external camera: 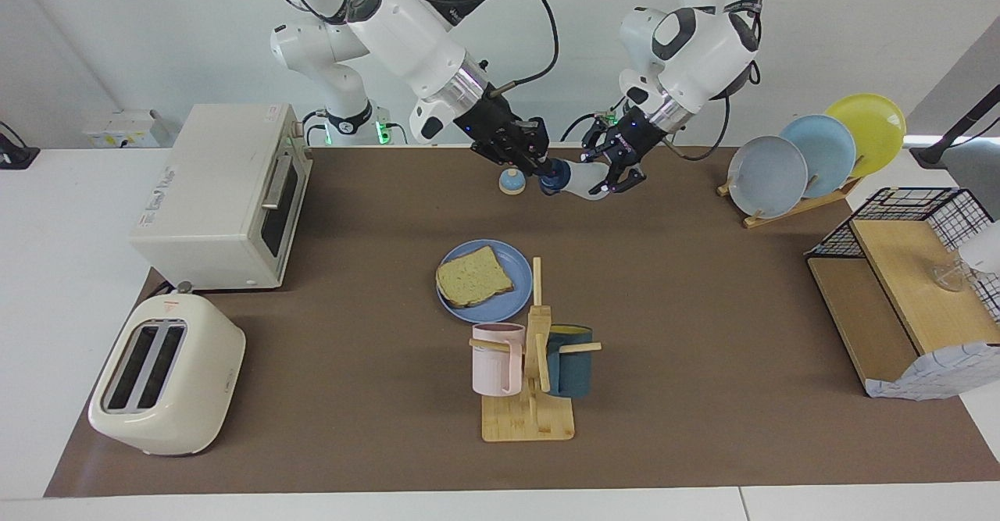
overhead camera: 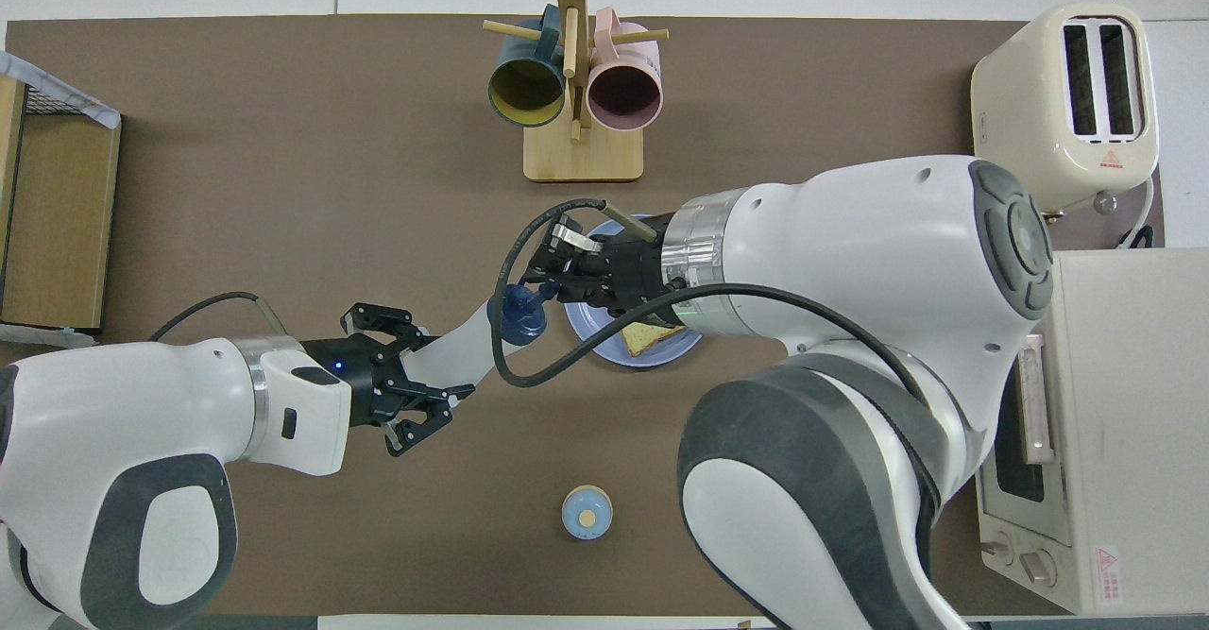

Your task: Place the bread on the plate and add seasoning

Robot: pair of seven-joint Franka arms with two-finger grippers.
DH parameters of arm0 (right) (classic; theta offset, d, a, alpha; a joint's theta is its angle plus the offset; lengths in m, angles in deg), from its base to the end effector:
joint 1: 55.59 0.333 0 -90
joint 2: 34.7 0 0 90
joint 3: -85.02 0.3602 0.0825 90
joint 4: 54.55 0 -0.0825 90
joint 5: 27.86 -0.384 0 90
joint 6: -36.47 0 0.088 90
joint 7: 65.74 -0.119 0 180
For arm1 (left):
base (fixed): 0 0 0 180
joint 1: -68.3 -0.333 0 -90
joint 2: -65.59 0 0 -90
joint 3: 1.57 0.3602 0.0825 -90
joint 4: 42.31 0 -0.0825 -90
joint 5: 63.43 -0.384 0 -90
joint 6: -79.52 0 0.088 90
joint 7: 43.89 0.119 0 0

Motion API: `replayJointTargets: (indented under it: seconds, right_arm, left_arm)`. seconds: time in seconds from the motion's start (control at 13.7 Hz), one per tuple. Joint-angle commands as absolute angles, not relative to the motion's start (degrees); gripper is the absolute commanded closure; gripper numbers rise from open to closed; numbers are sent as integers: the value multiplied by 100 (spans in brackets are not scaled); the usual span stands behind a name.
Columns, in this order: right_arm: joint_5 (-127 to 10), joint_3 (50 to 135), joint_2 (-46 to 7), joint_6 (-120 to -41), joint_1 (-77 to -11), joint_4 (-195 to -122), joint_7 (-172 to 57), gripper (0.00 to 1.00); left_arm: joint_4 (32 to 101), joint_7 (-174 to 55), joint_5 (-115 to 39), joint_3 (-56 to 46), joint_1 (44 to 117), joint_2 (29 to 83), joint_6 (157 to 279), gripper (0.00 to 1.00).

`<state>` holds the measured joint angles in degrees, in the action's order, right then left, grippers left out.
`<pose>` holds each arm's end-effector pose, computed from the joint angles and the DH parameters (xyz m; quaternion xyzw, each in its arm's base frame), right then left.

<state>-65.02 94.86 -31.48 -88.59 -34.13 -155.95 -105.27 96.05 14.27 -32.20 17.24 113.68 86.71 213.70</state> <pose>0.5175 0.3446 0.6001 -0.9193 0.2011 0.0333 0.3367 0.4016 -0.2030 0.5034 0.8012 -0.5184 0.1908 0.2303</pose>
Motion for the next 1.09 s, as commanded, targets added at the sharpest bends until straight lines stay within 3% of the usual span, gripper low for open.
replayJointTargets:
  seconds: [0.0, 0.29, 0.44, 1.02]
  right_arm:
    - [-6539, 9486, -3242, -8878, -3415, -15721, -10380, 67]
    - [-6539, 9486, -3242, -8781, -3415, -15721, -10380, 74]
    - [-6539, 9486, -3242, -8772, -3415, -15729, -10389, 100]
    - [-7029, 9442, -3233, -8571, -3862, -15659, -10661, 100]
  left_arm:
    - [9788, 1394, -3117, 1716, 11409, 8871, 21496, 100]
    - [9779, 1385, -3117, 1716, 11409, 8871, 21479, 100]
    - [9779, 1385, -3117, 1716, 11409, 8871, 21470, 100]
    - [9770, 1385, -3073, 1716, 11401, 8871, 21408, 100]
